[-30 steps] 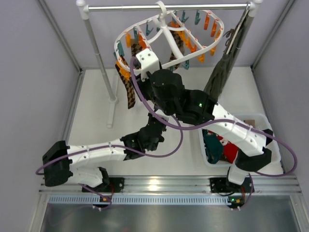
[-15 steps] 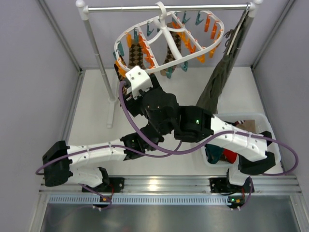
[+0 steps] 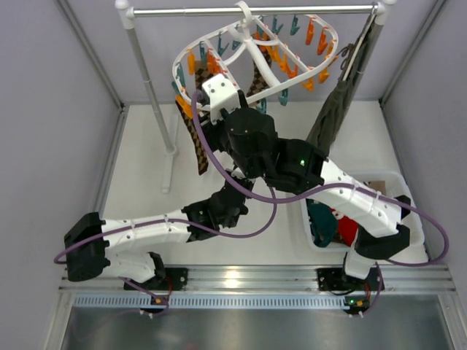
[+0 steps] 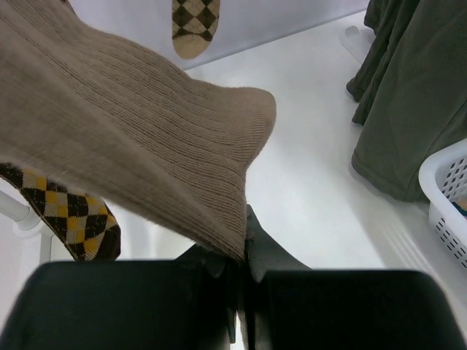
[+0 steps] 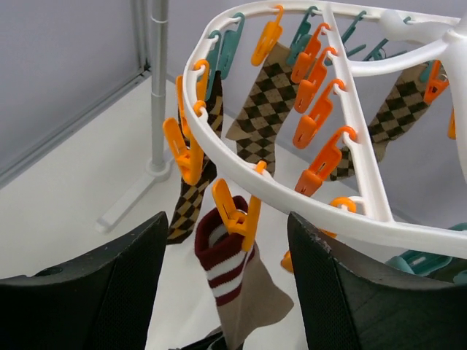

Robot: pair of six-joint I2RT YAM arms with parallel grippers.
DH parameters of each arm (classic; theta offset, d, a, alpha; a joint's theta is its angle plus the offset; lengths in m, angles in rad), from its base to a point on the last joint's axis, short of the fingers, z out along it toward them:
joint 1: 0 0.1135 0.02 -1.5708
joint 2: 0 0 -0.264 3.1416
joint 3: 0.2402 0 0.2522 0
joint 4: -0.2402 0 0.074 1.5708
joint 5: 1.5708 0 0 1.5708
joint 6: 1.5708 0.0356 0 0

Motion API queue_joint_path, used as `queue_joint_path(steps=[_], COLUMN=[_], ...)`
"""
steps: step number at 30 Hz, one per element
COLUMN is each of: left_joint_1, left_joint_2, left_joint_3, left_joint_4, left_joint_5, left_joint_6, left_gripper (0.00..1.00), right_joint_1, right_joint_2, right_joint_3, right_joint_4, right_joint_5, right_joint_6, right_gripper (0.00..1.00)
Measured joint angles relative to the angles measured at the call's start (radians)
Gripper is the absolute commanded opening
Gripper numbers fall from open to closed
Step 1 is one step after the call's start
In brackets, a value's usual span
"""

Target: Remove the socks clipped to the hanger

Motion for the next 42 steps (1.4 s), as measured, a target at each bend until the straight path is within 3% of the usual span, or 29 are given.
queue_joint_path(steps=[22, 36, 42], left_joint_1=[0.0, -0.01, -0.014], left_joint_2=[0.0, 0.0, 0.0], left_joint_3=[0.0, 0.016, 0.016], left_joint_4=[0.0, 0.0, 0.0], left_joint_5=[0.007, 0.029, 0.033], left_joint_6=[0.006, 0.012, 0.014], left_gripper=[0.0, 0.0, 0.0], right_joint_1=[-0.045, -0.043, -0.053], right_joint_2=[0.034, 0.038, 0.06], right_joint_3=[-0.049, -0.071, -0.071], right_joint_4=[0.004, 0.025, 0.046], right_joint_5=[-0.05, 0.056, 0.101], right_joint_6=[0.022, 0.003, -0.014], right_gripper=[0.59, 0.62, 0.53])
